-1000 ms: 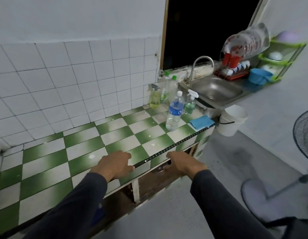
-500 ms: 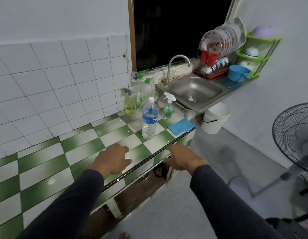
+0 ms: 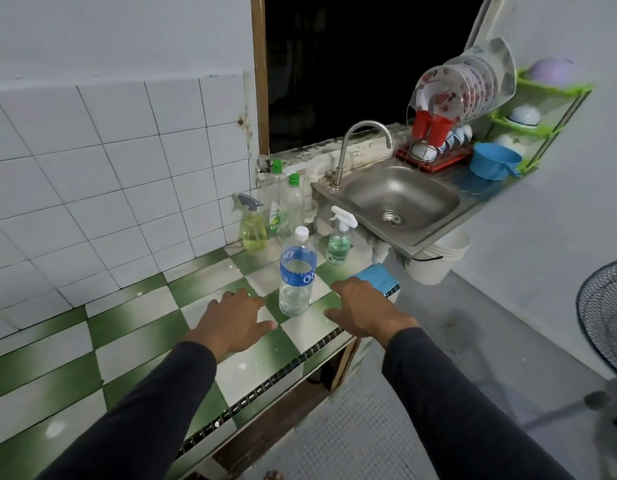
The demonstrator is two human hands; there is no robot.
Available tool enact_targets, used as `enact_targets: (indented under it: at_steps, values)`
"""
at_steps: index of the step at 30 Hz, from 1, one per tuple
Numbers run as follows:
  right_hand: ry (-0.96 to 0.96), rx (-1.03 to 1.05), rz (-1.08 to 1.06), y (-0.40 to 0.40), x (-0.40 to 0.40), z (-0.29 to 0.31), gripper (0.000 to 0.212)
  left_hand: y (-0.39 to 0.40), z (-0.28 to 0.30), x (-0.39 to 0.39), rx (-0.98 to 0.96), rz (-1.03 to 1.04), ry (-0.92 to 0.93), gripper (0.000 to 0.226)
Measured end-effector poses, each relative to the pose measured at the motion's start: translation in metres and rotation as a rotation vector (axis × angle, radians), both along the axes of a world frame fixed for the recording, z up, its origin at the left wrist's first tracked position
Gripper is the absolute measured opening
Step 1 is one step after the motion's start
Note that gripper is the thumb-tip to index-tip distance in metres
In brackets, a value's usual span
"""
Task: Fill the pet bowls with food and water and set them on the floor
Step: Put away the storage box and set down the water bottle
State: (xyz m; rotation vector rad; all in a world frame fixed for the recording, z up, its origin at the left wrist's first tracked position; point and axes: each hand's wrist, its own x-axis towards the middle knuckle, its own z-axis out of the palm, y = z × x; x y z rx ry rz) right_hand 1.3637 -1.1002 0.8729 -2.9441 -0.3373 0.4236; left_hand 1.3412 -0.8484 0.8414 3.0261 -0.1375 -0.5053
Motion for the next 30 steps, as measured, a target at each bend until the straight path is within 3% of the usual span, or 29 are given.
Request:
enact_targets:
  at_steps: [3, 10, 19, 24, 30]
  values:
    - [-0.025, 0.128, -0.009, 0.005, 0.028, 0.004, 0.058, 0.004, -0.009, 0.029, -0.051, -0.002, 0.014, 0.076]
    - [-0.017, 0.432, -0.105, 0.016, 0.084, 0.003, 0.086, 0.007, -0.032, 0.080, -0.230, 0.028, -0.036, 0.108]
    - [0.121, 0.894, -0.285, 0.033, 0.117, -0.026, 0.111, -0.001, -0.085, 0.104, -0.712, 0.248, 0.046, 0.136]
    - [0.184, 0.967, -0.261, 0.043, 0.142, -0.040, 0.099, -0.005, -0.114, 0.115, -0.852, 0.284, 0.034, 0.142]
    - [0.237, 0.977, -0.179, 0.047, 0.165, -0.051, 0.087, -0.014, -0.141, 0.134, -1.022, 0.313, 0.042, 0.119]
